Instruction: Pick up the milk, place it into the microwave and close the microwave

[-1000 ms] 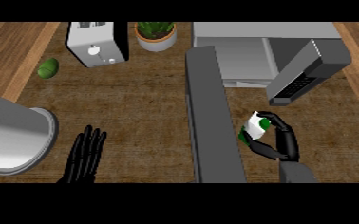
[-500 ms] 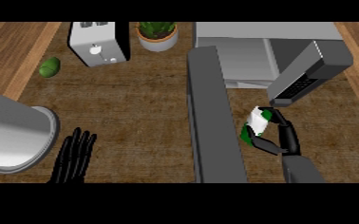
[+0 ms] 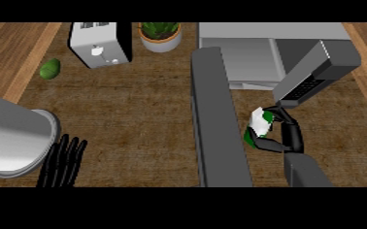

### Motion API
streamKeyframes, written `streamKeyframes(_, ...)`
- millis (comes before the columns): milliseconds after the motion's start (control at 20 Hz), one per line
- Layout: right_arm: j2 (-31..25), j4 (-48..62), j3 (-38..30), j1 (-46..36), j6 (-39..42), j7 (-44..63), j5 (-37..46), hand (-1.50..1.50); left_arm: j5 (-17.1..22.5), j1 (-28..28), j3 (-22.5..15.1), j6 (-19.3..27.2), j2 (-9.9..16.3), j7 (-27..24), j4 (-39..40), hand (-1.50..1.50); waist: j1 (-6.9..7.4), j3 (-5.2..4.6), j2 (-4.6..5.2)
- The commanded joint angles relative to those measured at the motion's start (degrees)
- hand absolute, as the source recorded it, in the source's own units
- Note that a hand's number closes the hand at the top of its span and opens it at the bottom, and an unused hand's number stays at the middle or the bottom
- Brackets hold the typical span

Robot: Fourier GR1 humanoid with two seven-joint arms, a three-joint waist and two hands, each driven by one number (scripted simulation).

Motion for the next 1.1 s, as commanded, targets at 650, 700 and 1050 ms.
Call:
streamKeyframes(650,7.76,-19.95,12.13,3.3,-10.44,8.07,-4.06,1.5,1.51,0.77,4.14,-3.07,-1.03,-0.96,2.94,-1.5,-0.94,0.03,-0.36)
streamKeyframes(700,7.78,-22.36,11.02,3.91,-9.38,8.85,-3.87,1.5,2.49,-0.01,5.41,-4.26,0.02,0.34,2.46,-1.5,-0.98,0.05,-0.25)
streamKeyframes(1050,5.7,-19.01,8.53,-3.1,-12.09,15.55,-1.08,1.5,3.1,-2.51,7.98,-7.01,-1.1,-1.56,7.97,-1.5,-0.57,0.08,0.01)
